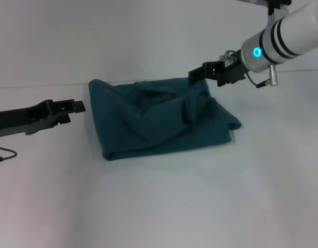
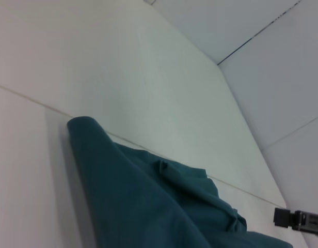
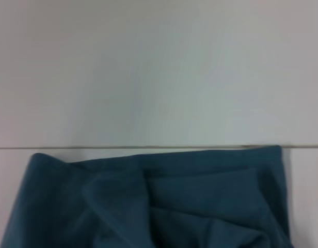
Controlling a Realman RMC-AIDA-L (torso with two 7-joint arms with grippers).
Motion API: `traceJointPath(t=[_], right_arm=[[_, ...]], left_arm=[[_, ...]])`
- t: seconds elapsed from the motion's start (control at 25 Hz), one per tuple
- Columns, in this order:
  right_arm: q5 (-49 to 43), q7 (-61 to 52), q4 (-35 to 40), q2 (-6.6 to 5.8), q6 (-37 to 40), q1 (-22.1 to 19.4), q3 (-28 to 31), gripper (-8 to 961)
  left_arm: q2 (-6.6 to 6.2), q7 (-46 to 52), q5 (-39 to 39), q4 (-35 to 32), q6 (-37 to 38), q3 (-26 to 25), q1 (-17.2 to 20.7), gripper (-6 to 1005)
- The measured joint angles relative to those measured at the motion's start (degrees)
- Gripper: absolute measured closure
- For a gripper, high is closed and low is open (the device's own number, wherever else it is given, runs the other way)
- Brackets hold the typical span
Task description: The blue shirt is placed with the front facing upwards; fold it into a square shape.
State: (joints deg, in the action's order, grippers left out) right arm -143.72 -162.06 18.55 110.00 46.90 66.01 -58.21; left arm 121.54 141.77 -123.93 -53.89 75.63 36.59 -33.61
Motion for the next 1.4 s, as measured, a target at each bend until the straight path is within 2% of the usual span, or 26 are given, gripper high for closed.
traceJointPath(t=[0.4, 0.84, 1.08, 1.4], right_arm=[[-0.78, -2.68, -0.86, -0.13, -3.10, -2.11, 0.24, 28], [-0.32, -2.98, -1.98, 2.20, -9.66, -2.89, 0.41, 30], [-0.25, -3.00, -4.44, 2.80, -13.26, -2.42, 0.76, 32], [-0.19, -2.93, -5.19, 4.12, -16.70, -3.66, 1.79, 33]], left_arm=[[0.73, -0.11, 0.01, 0.29, -1.41, 0.16, -0.94, 366], [1.53, -0.44, 0.01, 0.72, -3.36, 0.42, -2.14, 367], [2.22, -0.56, -0.11, 0.80, -4.54, 0.77, -3.27, 367], [2.29, -0.62, -0.08, 3.28, -7.02, 2.94, -5.12, 367]])
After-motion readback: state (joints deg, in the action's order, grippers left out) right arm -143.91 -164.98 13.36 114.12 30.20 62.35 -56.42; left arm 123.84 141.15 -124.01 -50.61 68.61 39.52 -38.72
